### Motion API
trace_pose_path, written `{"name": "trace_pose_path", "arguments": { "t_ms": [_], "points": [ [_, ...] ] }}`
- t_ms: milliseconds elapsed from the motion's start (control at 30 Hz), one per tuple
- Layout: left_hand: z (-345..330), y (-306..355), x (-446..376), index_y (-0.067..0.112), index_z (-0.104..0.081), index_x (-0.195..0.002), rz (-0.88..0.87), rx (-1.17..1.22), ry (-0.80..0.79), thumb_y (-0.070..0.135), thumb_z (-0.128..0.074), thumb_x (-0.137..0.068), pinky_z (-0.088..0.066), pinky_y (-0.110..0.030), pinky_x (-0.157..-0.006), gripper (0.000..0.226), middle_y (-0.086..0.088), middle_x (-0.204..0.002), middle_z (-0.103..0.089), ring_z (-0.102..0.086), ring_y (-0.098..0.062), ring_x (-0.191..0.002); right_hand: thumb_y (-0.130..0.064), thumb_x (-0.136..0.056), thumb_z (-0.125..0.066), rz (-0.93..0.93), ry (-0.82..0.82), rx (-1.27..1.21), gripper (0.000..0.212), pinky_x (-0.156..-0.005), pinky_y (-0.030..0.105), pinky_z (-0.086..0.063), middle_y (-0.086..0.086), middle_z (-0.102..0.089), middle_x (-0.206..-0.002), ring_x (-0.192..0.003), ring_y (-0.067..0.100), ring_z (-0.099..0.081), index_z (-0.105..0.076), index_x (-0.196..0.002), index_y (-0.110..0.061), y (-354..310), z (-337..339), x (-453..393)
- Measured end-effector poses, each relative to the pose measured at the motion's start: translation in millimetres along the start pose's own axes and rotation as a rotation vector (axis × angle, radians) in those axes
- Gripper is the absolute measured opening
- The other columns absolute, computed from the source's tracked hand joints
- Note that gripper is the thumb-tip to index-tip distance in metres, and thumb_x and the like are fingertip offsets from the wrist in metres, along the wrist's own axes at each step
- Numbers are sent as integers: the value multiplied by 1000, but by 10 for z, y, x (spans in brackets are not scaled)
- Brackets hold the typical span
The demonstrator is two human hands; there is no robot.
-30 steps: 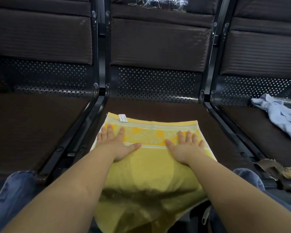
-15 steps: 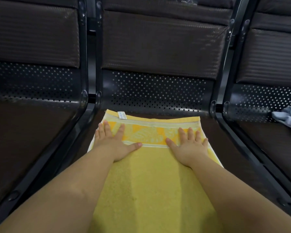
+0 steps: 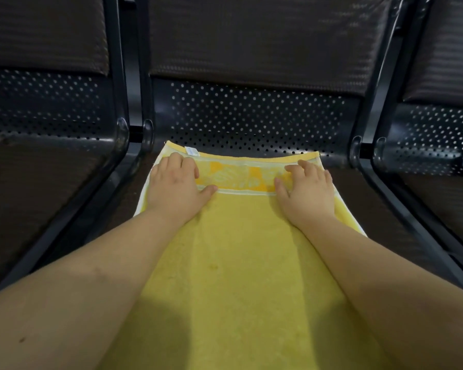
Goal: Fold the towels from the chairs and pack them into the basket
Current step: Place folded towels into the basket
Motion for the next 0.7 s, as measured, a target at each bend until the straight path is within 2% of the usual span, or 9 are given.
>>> {"name": "trace_pose_path", "arguments": {
  "t_ms": [67, 133, 233, 367, 467, 533, 600, 633, 700],
  "points": [
    [82, 48, 66, 16, -55, -98, -42, -1, 2, 49, -57, -88, -26, -31, -95, 34, -3, -109, -49, -44, -23, -109, -38, -98, -40, 85, -12, -88, 40, -111, 37, -25, 5, -50, -136, -128, 23, -40, -52, -130, -17, -72, 102, 100],
    [164, 102, 154, 17, -57, -99, -68, 3, -83, 48, -51, -92, -29, -33, -95, 32, -2, -110, -49, -45, -23, -110, -35, -98, -43, 133, -93, -153, 33, -99, 34, -37, 3, -57, -125, -119, 21, -47, -58, -123, -19, -161, 218, 233],
    [310, 233, 363, 20, -54, -120, -99, -46, -367, 56, -41, -94, -33, -37, -103, 46, -4, -128, -46, -42, -24, -121, -39, -97, -45, 129, -251, -167, 35, -93, 34, -42, 1, -53, -131, -121, 20, -46, -56, -126, -23, -343, 396, 424],
    [542, 363, 834, 22, -25, -149, -153, -147, -748, 68, -34, -89, -23, -43, -114, 76, -6, -156, -21, -23, -27, -141, -53, -91, -48, 167, -446, -95, 59, -108, 38, -34, 3, -37, -148, -135, 22, -35, -38, -143, -27, -554, 574, 887],
    [758, 275, 1210, 23, -7, -153, -164, -155, -886, 65, -36, -91, -13, -41, -119, 80, -5, -161, -1, -8, -25, -147, -60, -90, -45, 189, -666, 79, 74, -117, 41, -20, 5, -14, -158, -145, 24, -15, -20, -151, -27, -503, 667, 1342],
    [952, 127, 1396, 20, -4, -154, -130, -174, -943, 61, -38, -93, -12, -37, -119, 81, -5, -161, 2, -7, -24, -148, -61, -90, -45, 92, -783, 91, 79, -117, 41, -20, 7, -9, -159, -145, 28, -15, -13, -153, -26, -381, 787, 1524],
    [1136, -83, 1514, 12, -16, -152, -73, -204, -965, 56, -42, -94, -21, -34, -116, 77, -8, -159, -12, -21, -25, -144, -60, -90, -47, 9, -816, 99, 82, -114, 39, -27, 8, -16, -158, -141, 30, -24, -12, -153, -22, -238, 926, 1637],
    [1212, -196, 1548, 8, -32, -146, -58, -220, -952, 53, -45, -95, -30, -33, -111, 69, -11, -153, -28, -34, -26, -137, -60, -89, -48, -32, -819, 108, 83, -112, 39, -30, 8, -20, -157, -139, 30, -29, -13, -153, -20, -159, 990, 1684],
    [1318, -405, 1588, 9, -59, -110, -38, -207, -878, 45, -52, -94, -44, -32, -92, 40, -9, -118, -57, -55, -23, -104, -59, -90, -49, -107, -816, 144, 82, -107, 37, -36, 8, -28, -154, -135, 29, -36, -16, -152, -17, -3, 1107, 1775]
  ]
}}
Point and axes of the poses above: each hand's wrist, its own x-axis away from the middle knuckle, its own z-axis out of the back of the hand, y = z × x, the point moved 3 cm from there along -x, towards the middle knuckle
